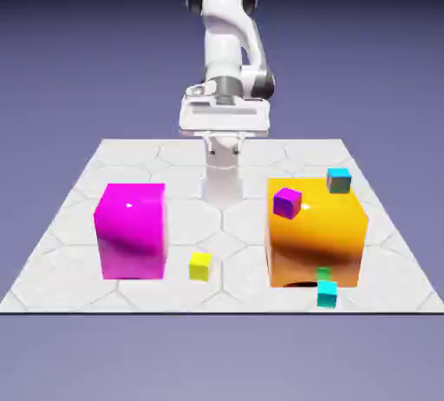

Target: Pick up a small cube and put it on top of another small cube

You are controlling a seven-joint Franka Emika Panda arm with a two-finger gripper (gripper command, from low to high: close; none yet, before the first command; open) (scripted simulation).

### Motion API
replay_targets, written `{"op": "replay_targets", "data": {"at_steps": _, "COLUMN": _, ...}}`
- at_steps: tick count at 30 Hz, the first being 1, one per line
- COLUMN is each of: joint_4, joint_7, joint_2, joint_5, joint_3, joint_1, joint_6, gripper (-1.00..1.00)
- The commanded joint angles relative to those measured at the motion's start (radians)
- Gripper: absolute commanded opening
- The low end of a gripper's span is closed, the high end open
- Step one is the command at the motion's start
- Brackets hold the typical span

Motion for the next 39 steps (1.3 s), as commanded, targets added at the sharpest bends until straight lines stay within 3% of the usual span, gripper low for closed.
{"op": "replay_targets", "data": {"at_steps": 1, "joint_4": 0.036, "joint_7": 0.012, "joint_2": 0.036, "joint_5": 0.006, "joint_3": 0.003, "joint_1": 0.005, "joint_6": -0.035, "gripper": 0.0}}
{"op": "replay_targets", "data": {"at_steps": 39, "joint_4": 1.403, "joint_7": 0.46, "joint_2": 1.413, "joint_5": 0.226, "joint_3": 0.134, "joint_1": 0.192, "joint_6": -1.378, "gripper": 0.0}}
